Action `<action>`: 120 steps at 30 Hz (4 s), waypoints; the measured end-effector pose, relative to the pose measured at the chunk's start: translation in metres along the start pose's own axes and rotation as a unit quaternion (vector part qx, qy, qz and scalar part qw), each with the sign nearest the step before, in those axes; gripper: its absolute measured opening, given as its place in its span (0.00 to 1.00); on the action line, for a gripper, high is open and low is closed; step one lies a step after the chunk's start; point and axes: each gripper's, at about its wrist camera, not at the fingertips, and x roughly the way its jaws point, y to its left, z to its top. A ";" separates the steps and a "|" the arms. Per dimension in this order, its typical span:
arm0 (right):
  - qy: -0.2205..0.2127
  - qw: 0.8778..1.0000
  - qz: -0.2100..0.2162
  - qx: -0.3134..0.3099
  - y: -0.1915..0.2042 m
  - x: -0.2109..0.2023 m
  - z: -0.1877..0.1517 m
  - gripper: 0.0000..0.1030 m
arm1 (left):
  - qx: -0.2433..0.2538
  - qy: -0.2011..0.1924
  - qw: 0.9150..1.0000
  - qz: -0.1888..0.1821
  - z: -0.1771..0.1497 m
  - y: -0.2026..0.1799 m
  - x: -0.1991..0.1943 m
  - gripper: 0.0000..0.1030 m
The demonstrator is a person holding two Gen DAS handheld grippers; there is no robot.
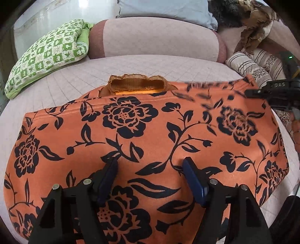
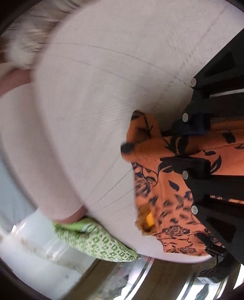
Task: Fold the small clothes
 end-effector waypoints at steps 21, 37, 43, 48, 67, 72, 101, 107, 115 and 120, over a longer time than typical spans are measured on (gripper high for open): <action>0.033 0.993 -0.006 0.112 -0.019 0.006 -0.056 0.39 | -0.055 0.020 0.998 -0.034 0.003 0.025 -0.022 0.73; -0.042 0.998 0.035 0.027 0.047 -0.069 -0.084 0.66 | -0.142 -0.028 0.986 -0.082 -0.020 0.106 -0.106 0.73; 0.031 0.999 0.024 0.017 0.059 -0.024 -0.116 0.71 | -0.271 -0.055 0.960 -0.045 -0.070 0.195 -0.137 0.72; 0.032 0.998 0.035 0.031 0.044 -0.020 -0.124 0.72 | -0.346 0.002 0.935 -0.078 -0.097 0.224 -0.112 0.65; 0.036 0.998 0.051 0.024 0.044 -0.022 -0.122 0.73 | -0.222 -0.036 0.974 -0.008 -0.025 0.221 -0.114 0.59; 0.037 0.997 0.062 0.027 0.042 -0.022 -0.120 0.74 | -0.197 0.038 0.979 -0.047 0.030 0.245 -0.025 0.56; 0.044 0.977 0.150 0.148 0.014 -0.006 -0.092 0.79 | -0.129 -0.007 0.991 -0.041 -0.011 0.173 -0.073 0.72; 0.026 0.980 0.178 0.088 0.042 -0.025 -0.041 0.80 | -0.057 0.022 0.998 0.009 -0.032 0.142 -0.051 0.72; 0.021 0.958 0.186 0.217 -0.025 0.023 -0.005 0.65 | -0.071 0.018 0.997 -0.006 -0.032 0.151 -0.048 0.72; 0.030 0.973 0.131 0.190 -0.029 0.052 0.008 0.67 | -0.065 0.022 0.998 0.003 -0.031 0.146 -0.045 0.75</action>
